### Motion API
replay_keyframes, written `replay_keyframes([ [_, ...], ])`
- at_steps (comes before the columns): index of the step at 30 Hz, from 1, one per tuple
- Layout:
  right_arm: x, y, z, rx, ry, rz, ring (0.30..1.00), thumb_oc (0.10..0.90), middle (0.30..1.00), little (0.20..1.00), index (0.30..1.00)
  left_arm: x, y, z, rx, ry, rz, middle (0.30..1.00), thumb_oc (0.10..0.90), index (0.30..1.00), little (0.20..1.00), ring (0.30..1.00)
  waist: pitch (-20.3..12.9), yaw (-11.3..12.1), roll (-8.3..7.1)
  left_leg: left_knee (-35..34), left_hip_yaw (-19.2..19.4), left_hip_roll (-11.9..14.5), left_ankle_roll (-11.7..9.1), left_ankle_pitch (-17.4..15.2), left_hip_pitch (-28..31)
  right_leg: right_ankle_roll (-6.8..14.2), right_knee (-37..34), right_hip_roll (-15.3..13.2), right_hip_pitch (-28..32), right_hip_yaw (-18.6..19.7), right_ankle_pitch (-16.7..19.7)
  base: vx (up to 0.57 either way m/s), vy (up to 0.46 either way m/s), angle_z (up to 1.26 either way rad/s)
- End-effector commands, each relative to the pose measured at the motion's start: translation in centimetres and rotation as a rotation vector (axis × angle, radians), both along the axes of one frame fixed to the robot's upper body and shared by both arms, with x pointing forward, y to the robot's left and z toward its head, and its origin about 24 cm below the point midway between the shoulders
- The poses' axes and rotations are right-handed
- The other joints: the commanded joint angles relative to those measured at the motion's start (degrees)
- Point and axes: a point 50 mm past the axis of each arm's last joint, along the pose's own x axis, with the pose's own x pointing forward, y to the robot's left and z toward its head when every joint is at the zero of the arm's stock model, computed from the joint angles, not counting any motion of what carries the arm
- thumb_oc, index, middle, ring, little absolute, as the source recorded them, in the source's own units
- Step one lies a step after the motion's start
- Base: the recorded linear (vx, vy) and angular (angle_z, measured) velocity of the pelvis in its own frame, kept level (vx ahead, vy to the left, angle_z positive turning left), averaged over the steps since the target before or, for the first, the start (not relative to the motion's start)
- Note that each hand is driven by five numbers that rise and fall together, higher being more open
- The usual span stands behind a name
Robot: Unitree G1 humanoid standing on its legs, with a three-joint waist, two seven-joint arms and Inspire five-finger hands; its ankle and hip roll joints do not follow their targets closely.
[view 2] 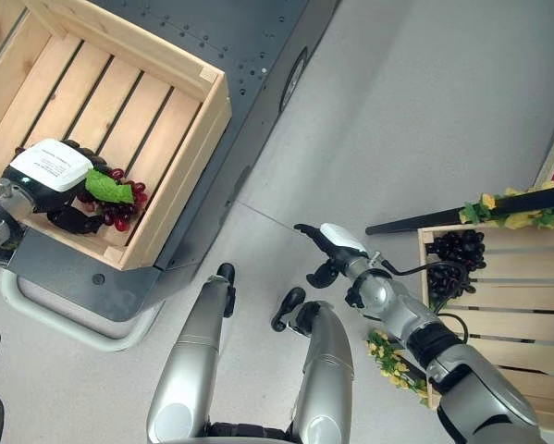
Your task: Pick up the fruits from the basket on one side to the basket on the other side
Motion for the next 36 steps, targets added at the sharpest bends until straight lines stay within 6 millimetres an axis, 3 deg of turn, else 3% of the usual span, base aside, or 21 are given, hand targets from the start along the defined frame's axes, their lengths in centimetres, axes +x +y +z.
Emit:
replay_keyframes([
  [1,0.5,-1.0,2.9,0.068,-0.108,0.009,0.900,0.800,0.900,0.900,0.900,-0.1,-0.6,2.1,-0.059,-0.030,-0.036,0.900,0.800,0.900,0.900,0.900,-0.75,0.97,1.45,-8.77,4.19,-2.15,3.07,0.42,4.73,-1.37,-2.92,4.84,6.33,0.22,0.42,-0.02,0.031,-0.02],
  [8,0.4,-1.1,3.6,0.076,-0.134,0.014,0.900,0.800,0.900,0.900,0.900,0.3,-0.2,1.7,-0.098,-0.036,0.016,0.900,0.800,0.900,0.900,0.900,-0.75,-0.24,0.78,-9.31,4.59,-1.49,2.98,0.86,3.57,-1.36,-3.13,5.42,4.39,0.91,0.69,-0.03,0.026,-0.02],
  [9,0.5,-1.1,3.5,0.081,-0.136,0.010,0.900,0.800,0.900,0.900,0.900,0.5,-0.3,1.7,-0.105,-0.051,0.020,0.596,0.598,0.596,0.596,0.596,-0.75,-0.38,0.48,-9.23,4.56,-1.29,2.96,0.90,3.32,-1.33,-2.97,5.46,4.12,0.88,0.73,0.00,0.000,0.00],
  [10,0.5,-1.1,3.5,0.083,-0.137,0.007,0.900,0.800,0.900,0.900,0.900,0.5,-0.3,1.7,-0.106,-0.061,0.022,0.554,0.569,0.554,0.554,0.554,-0.75,-0.41,0.36,-9.25,4.53,-1.24,2.97,0.92,3.31,-1.34,-2.93,5.48,4.08,0.87,0.74,-0.03,-0.032,0.00],
  [11,0.4,-1.1,3.3,0.090,-0.140,0.002,0.900,0.800,0.900,0.900,0.900,0.7,-0.2,1.6,-0.106,-0.081,0.026,0.300,0.400,0.300,0.300,0.300,-0.75,-0.60,0.05,-9.06,4.42,-1.15,2.94,0.85,3.25,-1.35,-2.91,5.54,4.06,0.91,0.75,0.00,0.000,0.00],
  [17,0.4,-1.1,3.4,0.112,-0.151,0.007,0.900,0.800,0.900,0.900,0.900,1.0,-0.8,1.1,-0.083,-0.098,-0.030,0.300,0.400,0.300,0.300,0.300,-0.75,-1.21,-0.52,-10.15,4.45,-0.92,2.74,0.98,5.72,-1.13,-4.68,5.85,6.17,1.34,1.37,0.00,0.000,0.00],
  [25,0.0,-0.4,3.2,0.141,-0.130,0.043,0.900,0.800,0.900,0.900,0.900,0.6,-0.1,2.0,-0.166,-0.261,-0.039,0.300,0.400,0.300,0.300,0.300,-0.75,-1.58,0.32,-12.51,5.15,-1.25,2.46,0.90,12.31,-0.46,-7.72,5.12,11.73,2.01,1.99,0.01,0.015,-0.07],
  [28,-0.7,0.0,2.5,0.176,-0.121,0.058,0.900,0.800,0.900,0.900,0.900,-0.3,1.2,2.4,-0.336,-0.414,-0.003,0.300,0.400,0.300,0.300,0.300,-0.75,-0.87,0.36,-15.33,4.98,-1.70,2.43,1.65,16.08,0.16,-10.12,4.81,14.98,1.68,2.80,0.06,-0.046,-0.11],
  [29,-1.1,0.5,2.1,0.195,-0.130,0.063,0.900,0.800,0.900,0.900,0.900,-0.9,2.1,2.5,-0.504,-0.499,0.028,0.300,0.400,0.300,0.300,0.300,-0.75,-0.39,0.28,-17.21,4.79,-1.91,2.35,2.27,18.17,0.51,-11.54,4.81,16.52,1.57,3.36,0.04,-0.064,-0.02],
  [32,-1.6,1.5,1.9,0.226,-0.141,0.077,0.900,0.800,0.900,0.900,0.900,-2.0,3.2,1.2,-0.718,-0.564,0.061,0.300,0.400,0.300,0.300,0.300,-0.75,0.04,0.11,-21.27,4.54,-2.14,2.23,3.38,22.22,1.23,-15.29,4.98,19.82,1.49,4.43,0.02,-0.090,-0.03],
  [36,-2.0,2.4,1.8,0.258,-0.126,0.099,0.900,0.800,0.900,0.900,0.900,-3.1,3.9,0.1,-0.868,-0.636,0.082,0.300,0.400,0.300,0.300,0.300,-0.75,0.13,0.54,-26.72,4.34,-2.51,2.04,5.61,27.70,1.42,-20.56,5.31,24.55,1.08,6.11,0.02,-0.055,-0.11],
])
